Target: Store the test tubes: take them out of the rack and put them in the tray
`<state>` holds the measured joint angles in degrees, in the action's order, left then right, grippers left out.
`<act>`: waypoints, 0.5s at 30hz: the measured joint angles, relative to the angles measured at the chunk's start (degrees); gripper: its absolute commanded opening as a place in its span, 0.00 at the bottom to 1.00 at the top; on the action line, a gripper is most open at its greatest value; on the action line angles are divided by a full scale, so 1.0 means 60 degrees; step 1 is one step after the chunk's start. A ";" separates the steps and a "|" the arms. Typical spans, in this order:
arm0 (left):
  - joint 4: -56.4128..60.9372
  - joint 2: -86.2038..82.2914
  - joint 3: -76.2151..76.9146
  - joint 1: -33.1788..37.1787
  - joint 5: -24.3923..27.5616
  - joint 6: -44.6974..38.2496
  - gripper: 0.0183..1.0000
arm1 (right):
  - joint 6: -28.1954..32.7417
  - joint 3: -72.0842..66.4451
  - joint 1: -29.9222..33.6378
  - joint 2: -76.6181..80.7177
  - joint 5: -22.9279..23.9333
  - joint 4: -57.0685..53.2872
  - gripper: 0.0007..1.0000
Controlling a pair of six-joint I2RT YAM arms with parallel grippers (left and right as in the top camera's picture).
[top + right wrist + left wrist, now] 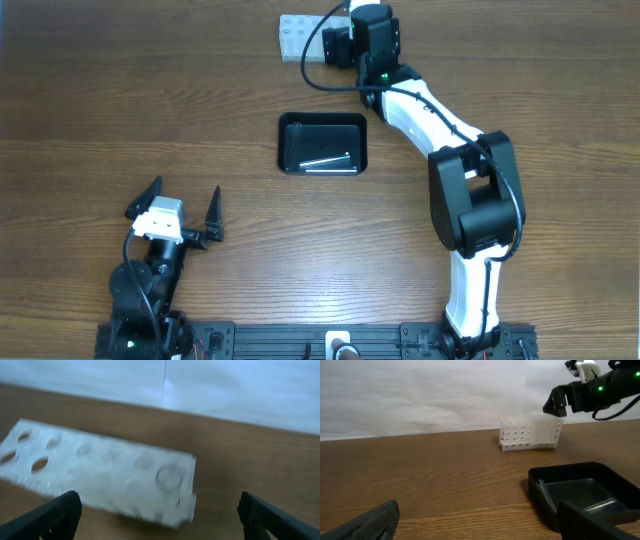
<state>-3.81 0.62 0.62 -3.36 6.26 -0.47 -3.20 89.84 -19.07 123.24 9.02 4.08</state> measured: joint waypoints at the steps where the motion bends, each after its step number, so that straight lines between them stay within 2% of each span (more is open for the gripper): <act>1: 0.0000 0.0000 0.0000 0.0000 0.0000 0.0000 1.00 | 0.0000 0.0076 0.0029 0.0015 0.0000 0.0069 0.99; 15: 0.0000 0.0000 0.0000 0.0000 0.0000 0.0000 1.00 | -0.0113 0.0135 0.0044 0.0313 0.0000 0.0539 0.97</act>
<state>-3.81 0.62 0.62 -3.36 6.26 -0.47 -3.88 90.65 -18.81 125.12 9.02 7.31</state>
